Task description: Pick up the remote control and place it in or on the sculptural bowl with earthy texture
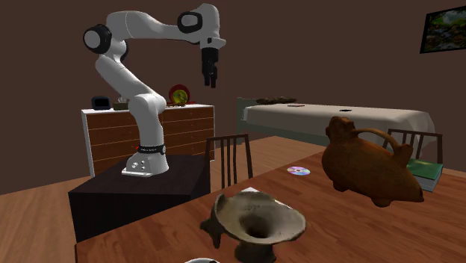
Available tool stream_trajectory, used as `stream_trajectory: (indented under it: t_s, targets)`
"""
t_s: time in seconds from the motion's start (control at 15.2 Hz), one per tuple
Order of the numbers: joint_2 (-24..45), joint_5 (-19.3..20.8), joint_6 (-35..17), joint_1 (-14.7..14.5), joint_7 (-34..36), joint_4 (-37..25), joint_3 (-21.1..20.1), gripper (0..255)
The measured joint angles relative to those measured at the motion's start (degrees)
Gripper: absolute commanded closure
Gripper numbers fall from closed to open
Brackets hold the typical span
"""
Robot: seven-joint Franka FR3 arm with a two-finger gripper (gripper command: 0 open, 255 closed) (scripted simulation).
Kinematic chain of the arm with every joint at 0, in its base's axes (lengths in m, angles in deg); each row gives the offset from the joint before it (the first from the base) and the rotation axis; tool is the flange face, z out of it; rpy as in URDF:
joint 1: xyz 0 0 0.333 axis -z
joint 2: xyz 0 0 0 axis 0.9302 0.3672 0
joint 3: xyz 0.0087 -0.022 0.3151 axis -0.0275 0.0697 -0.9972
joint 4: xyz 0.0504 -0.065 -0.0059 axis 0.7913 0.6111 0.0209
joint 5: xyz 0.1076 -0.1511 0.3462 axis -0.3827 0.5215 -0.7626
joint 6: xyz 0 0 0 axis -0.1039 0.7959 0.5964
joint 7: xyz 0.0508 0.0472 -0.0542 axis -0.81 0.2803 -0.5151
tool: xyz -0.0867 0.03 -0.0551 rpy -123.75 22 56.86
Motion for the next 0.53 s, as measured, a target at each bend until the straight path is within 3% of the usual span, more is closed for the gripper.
stream_trajectory:
  t_s: [0.13,0.53]
  targets:
    - [0.56,0.07,-0.86,0.16,0.16,0.33,0.18,0]
    - [8.5,1.32,-11.34,2.23,1.05,2.8,3.24,0]
